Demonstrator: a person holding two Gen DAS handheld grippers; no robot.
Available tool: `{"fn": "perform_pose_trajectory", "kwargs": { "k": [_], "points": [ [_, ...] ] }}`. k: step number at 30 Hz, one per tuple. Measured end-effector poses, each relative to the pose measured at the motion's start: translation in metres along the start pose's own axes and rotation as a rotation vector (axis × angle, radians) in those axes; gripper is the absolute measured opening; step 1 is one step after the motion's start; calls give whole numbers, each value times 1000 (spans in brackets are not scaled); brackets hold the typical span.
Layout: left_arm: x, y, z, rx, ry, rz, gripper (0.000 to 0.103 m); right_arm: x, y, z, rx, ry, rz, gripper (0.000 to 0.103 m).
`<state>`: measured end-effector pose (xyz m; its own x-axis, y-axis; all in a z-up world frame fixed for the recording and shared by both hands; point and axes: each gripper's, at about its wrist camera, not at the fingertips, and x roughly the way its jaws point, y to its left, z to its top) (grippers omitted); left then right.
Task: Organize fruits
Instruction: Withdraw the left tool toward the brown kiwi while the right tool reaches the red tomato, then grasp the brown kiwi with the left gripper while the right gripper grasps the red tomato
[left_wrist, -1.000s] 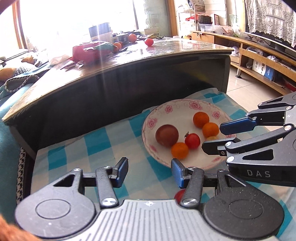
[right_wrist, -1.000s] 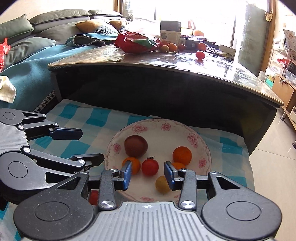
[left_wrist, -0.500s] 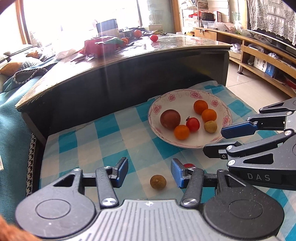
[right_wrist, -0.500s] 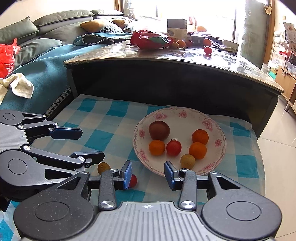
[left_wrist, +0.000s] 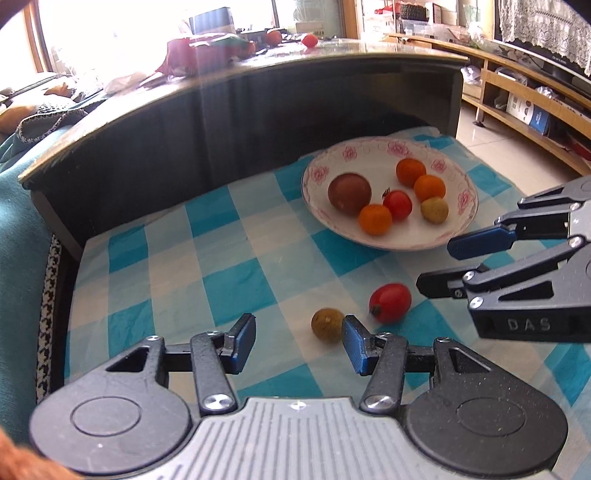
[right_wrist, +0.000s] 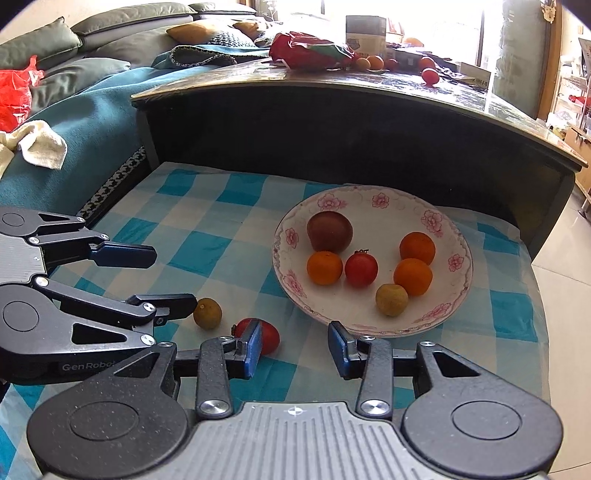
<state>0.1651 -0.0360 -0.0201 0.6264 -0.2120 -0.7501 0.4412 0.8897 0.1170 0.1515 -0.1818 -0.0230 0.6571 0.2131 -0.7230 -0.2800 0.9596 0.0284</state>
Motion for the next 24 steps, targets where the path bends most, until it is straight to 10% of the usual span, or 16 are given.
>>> {"fn": "perform_pose_trajectory", "kwargs": {
  "k": [24],
  "points": [
    [17, 31, -21, -41, 48, -64, 60, 44, 24, 0, -94, 66, 170, 25]
  ]
}}
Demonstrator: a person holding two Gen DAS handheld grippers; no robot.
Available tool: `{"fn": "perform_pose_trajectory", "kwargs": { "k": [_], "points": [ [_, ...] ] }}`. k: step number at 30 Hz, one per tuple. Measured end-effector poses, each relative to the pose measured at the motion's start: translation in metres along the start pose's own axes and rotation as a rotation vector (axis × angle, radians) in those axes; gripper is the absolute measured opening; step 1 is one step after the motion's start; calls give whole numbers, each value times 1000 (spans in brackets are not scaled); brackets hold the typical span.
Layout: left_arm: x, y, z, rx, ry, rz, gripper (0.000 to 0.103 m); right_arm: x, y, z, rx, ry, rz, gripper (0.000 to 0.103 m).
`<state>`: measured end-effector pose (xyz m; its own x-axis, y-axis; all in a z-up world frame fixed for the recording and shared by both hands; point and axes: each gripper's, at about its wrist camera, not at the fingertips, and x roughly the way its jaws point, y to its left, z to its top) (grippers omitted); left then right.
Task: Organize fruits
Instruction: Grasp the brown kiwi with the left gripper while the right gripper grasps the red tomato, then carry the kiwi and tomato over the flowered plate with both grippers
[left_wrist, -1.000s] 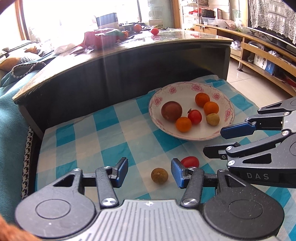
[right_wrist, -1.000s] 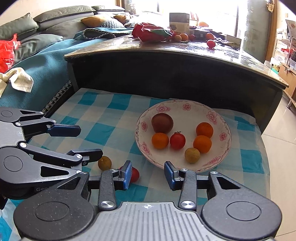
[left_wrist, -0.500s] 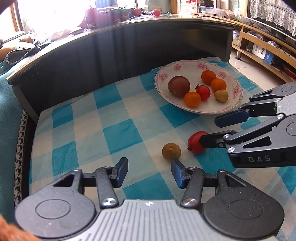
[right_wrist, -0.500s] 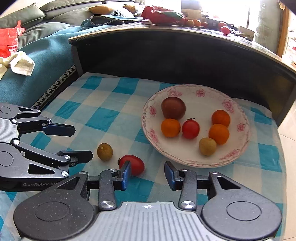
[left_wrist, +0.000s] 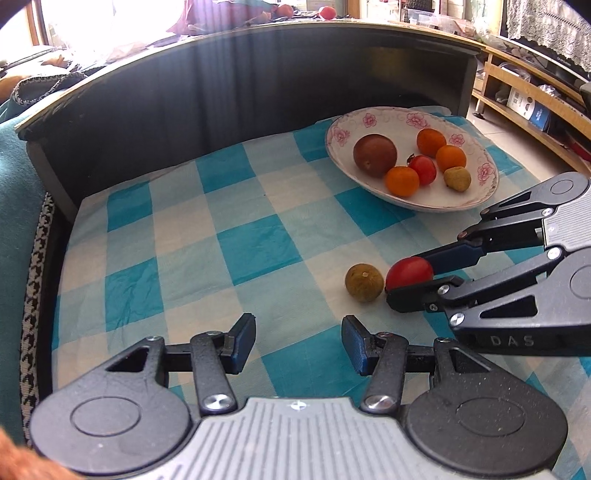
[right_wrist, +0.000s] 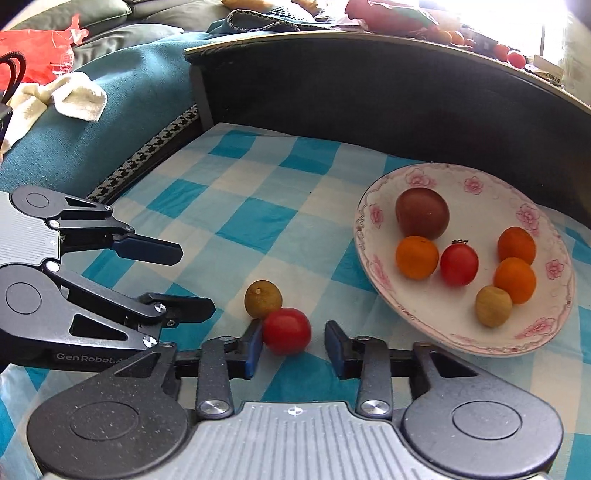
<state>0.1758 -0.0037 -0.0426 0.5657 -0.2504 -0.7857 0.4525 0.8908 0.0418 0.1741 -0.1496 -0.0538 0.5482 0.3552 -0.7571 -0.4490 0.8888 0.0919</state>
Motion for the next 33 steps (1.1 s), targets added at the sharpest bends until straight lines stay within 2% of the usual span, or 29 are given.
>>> {"fn": "perform_pose_trajectory", "kwargs": {
  "k": [1, 8, 16, 19, 21, 23, 26, 33],
  "points": [
    [0, -1, 0, 4, -3, -6, 60, 0, 1, 0, 1, 3, 5, 21],
    [6, -15, 6, 9, -33, -89, 60, -17, -5, -5, 28, 26, -36, 21],
    [24, -25, 16, 3, -54, -58, 59, -41, -23, -25, 93, 59, -90, 21],
    [25, -29, 14, 18, -60, -57, 51, -47, -27, -29, 104, 67, -104, 21],
    [24, -32, 15, 15, -57, -62, 41, -53, -30, -32, 113, 67, -107, 21],
    [23, -36, 15, 19, -56, -60, 35, -58, -31, -34, 119, 63, -113, 21],
    [23, -42, 15, 49, -58, -37, 34, -63, -31, -36, 121, 65, -126, 21],
    [7, -55, 11, 43, -36, -80, 34, -71, -31, -44, 112, 83, -159, 21]
  ]
}}
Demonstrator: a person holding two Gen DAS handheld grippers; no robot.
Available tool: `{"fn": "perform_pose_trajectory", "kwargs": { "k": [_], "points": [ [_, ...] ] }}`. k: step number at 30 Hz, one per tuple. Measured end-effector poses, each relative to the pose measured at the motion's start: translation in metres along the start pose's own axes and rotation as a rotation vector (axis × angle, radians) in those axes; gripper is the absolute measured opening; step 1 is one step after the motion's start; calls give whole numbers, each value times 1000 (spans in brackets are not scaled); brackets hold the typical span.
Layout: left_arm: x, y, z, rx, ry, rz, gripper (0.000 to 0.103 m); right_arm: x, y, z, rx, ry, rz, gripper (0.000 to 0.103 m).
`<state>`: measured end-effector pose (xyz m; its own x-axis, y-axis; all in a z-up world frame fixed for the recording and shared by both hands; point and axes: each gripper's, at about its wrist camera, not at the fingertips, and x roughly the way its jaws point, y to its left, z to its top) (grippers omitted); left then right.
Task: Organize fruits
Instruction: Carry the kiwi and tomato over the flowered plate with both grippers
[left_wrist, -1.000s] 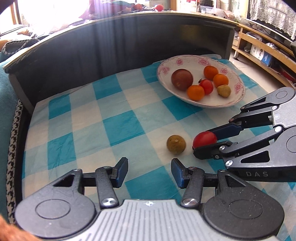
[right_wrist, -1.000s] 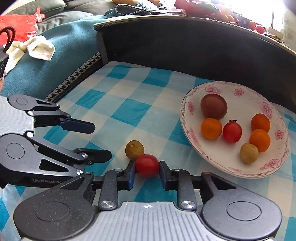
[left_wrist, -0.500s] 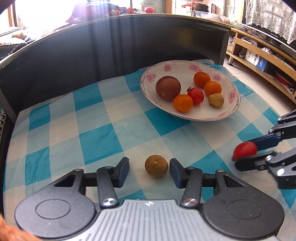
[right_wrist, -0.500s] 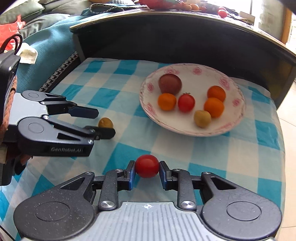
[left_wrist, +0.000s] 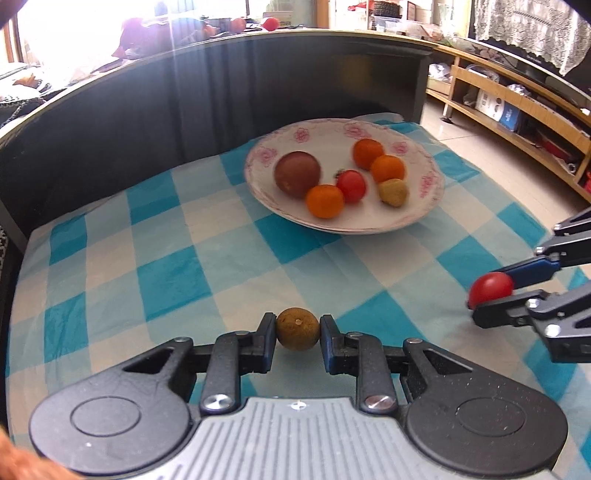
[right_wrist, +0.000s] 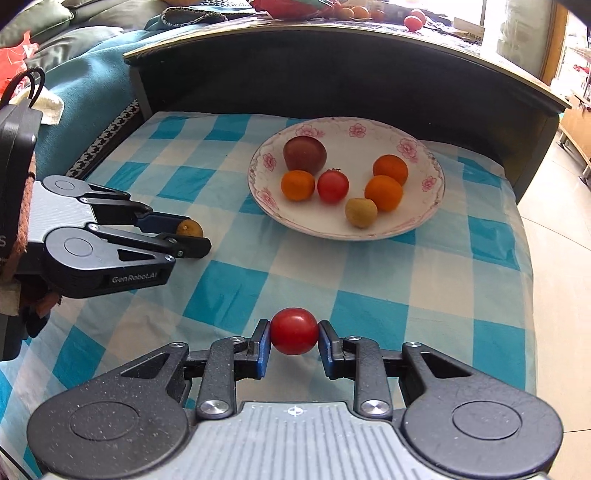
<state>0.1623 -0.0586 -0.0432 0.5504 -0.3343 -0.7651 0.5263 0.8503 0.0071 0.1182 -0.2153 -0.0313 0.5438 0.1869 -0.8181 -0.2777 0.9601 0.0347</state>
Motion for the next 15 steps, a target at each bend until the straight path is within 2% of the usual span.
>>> {"fn": "perform_pose_trajectory", "kwargs": {
  "k": [8, 15],
  "points": [
    [-26, -40, -14, 54, 29, -28, 34, -6, -2, -17, -12, 9, -24, 21],
    [-23, -49, -23, 54, 45, -17, 34, -1, 1, -25, -49, 2, -31, 22]
  ]
}}
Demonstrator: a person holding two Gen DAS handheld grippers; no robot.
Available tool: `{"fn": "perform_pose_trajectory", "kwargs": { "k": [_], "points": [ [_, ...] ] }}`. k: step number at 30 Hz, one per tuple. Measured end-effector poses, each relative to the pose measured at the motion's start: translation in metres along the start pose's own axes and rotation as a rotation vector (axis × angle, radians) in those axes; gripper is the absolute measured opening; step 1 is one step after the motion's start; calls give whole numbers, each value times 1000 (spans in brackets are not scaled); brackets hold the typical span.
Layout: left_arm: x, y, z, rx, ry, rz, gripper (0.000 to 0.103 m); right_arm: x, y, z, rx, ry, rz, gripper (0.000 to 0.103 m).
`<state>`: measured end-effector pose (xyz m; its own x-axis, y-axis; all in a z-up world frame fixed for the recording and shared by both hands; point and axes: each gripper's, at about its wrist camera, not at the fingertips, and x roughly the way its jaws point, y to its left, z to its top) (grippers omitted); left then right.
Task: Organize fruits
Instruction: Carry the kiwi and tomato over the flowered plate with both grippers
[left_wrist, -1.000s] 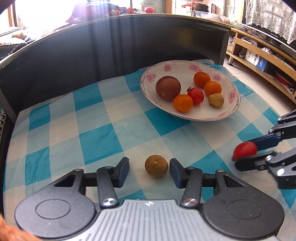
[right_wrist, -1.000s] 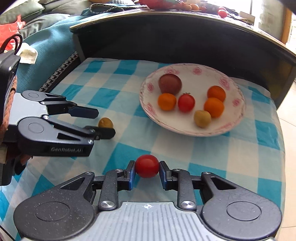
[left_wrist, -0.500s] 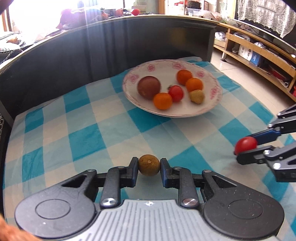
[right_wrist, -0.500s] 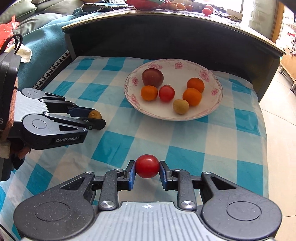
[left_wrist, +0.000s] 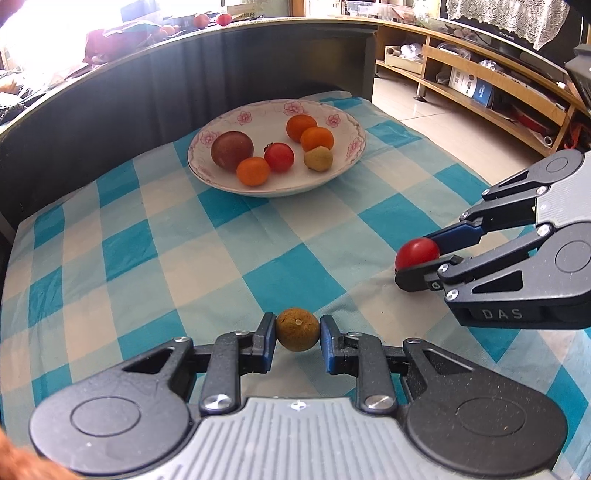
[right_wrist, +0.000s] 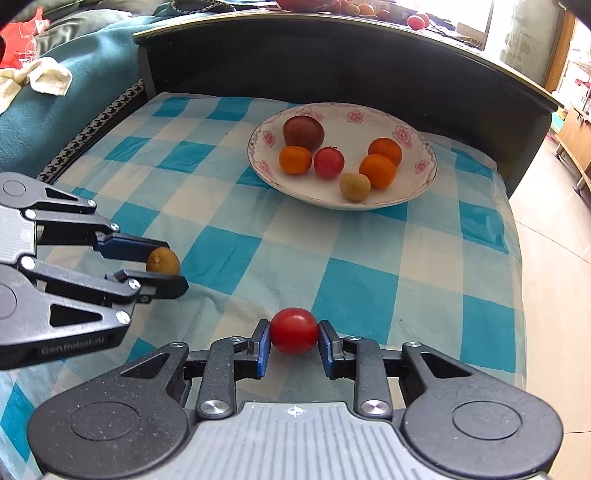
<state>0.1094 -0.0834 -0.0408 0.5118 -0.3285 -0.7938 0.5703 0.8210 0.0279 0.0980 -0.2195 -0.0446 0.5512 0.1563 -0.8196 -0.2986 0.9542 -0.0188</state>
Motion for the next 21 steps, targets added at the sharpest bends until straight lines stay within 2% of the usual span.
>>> {"fn": "perform_pose_trajectory", "kwargs": {
  "k": [12, 21],
  "points": [
    [4, 4, -8, 9, -11, -15, 35, 6, 0, -2, -3, 2, -3, 23],
    [5, 3, 1, 10, -22, 3, 35, 6, 3, 1, -22, -3, -26, 22]
  ]
}}
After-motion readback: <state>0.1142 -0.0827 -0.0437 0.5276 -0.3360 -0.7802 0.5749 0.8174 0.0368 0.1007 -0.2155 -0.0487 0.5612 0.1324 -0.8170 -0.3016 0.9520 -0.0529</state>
